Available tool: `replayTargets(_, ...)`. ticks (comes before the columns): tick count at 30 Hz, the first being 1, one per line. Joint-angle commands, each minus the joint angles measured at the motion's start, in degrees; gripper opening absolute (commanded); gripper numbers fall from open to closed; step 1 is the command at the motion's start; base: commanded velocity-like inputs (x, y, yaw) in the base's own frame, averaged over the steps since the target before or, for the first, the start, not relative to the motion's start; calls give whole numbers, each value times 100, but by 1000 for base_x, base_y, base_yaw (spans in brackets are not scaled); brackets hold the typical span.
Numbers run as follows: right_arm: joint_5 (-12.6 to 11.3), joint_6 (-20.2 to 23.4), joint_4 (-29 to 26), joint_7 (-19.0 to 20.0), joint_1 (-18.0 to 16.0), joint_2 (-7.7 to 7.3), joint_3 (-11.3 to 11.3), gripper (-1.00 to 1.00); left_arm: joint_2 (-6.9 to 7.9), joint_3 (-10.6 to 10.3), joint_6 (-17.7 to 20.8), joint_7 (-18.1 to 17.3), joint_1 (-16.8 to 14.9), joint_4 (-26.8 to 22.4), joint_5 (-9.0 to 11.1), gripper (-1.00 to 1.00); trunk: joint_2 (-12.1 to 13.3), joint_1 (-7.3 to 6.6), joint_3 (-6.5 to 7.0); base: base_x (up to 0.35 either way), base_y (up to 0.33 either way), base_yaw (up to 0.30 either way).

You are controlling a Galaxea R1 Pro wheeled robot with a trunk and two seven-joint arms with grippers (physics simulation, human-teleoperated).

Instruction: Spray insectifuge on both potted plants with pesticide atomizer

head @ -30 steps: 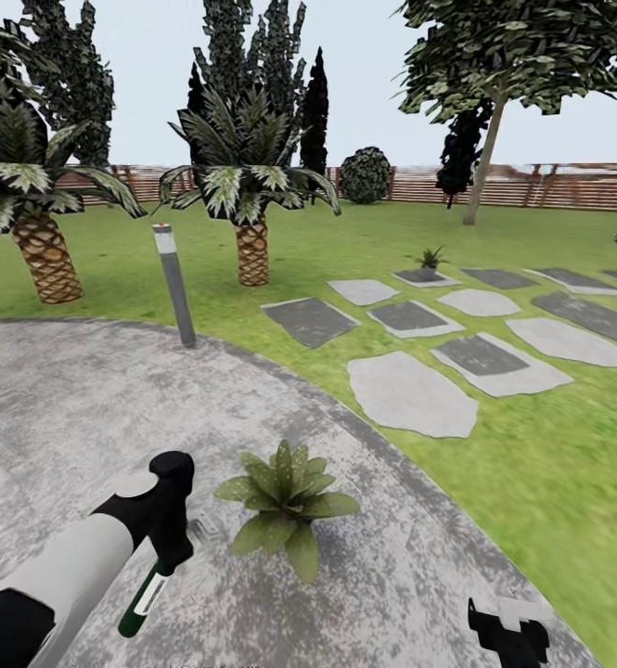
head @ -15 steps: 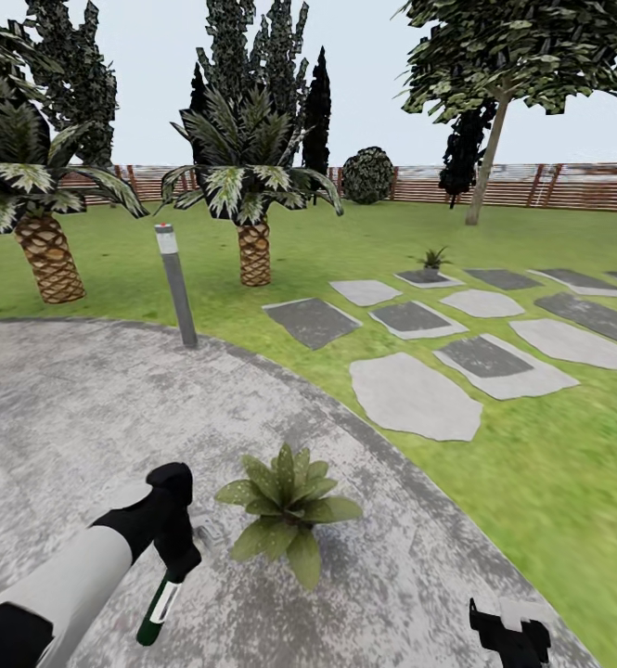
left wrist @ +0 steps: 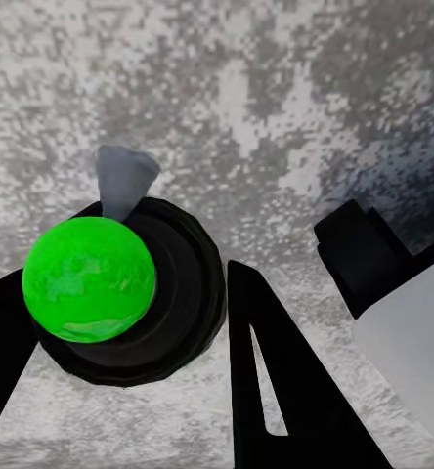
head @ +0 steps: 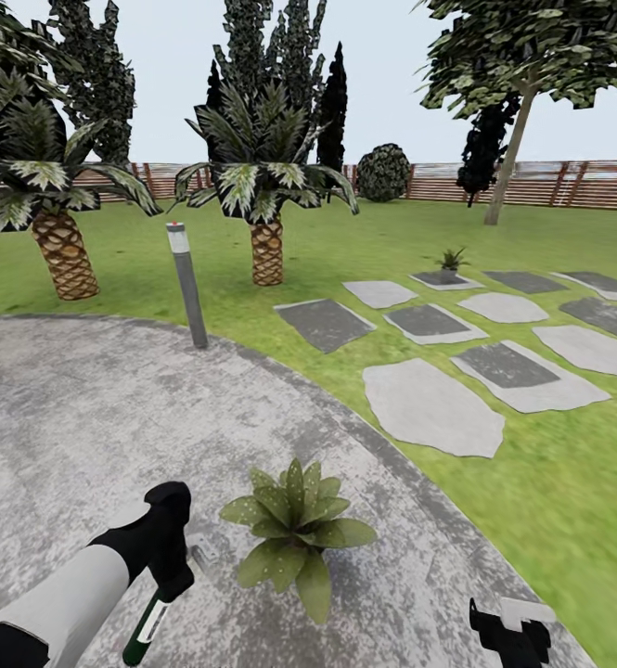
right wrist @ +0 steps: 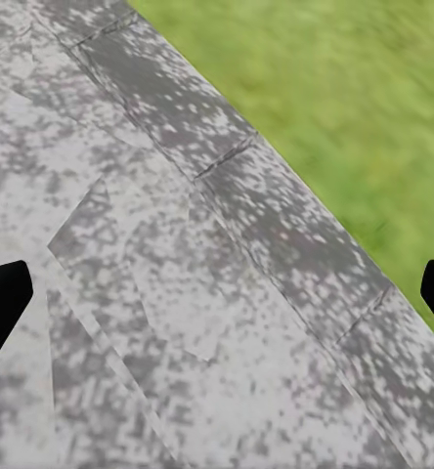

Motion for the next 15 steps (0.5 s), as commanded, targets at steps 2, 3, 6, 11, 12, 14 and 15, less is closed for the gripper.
replayTargets(2,60,-16,8,-19,-4,-1,-29,100,3,-14,27,-48,-4,-31,-19,-100,-2,-1,-7,1,0,25)
replayTargets(3,60,-16,8,-17,-4,-2,-29,100,2,-4,23,-48,-4,-33,-10,-100,-2,-1,-7,0,0,9)
replayTargets(6,60,-16,8,-15,-4,-2,-29,100,-5,-2,15,-49,-5,-34,3,-100,-2,-1,-7,-91,-61,3)
replayTargets(11,67,-20,8,-3,-4,-2,-26,100,12,12,13,-45,-5,-34,-2,-100,-2,-1,-7,-230,-148,0)
replayTargets(12,68,-20,8,-4,-4,-2,-24,100,14,10,13,-44,-5,-35,-4,-100,-2,-1,-7,-287,-18,0)
replayTargets(14,69,-21,8,-5,-4,4,-21,100,12,-5,22,-29,-5,-37,-8,-100,-2,-1,-7,-276,123,3)
replayTargets(15,69,-21,8,-5,-4,5,-21,100,9,-9,28,15,-5,-45,-8,-100,-2,-1,-7,-202,178,81)
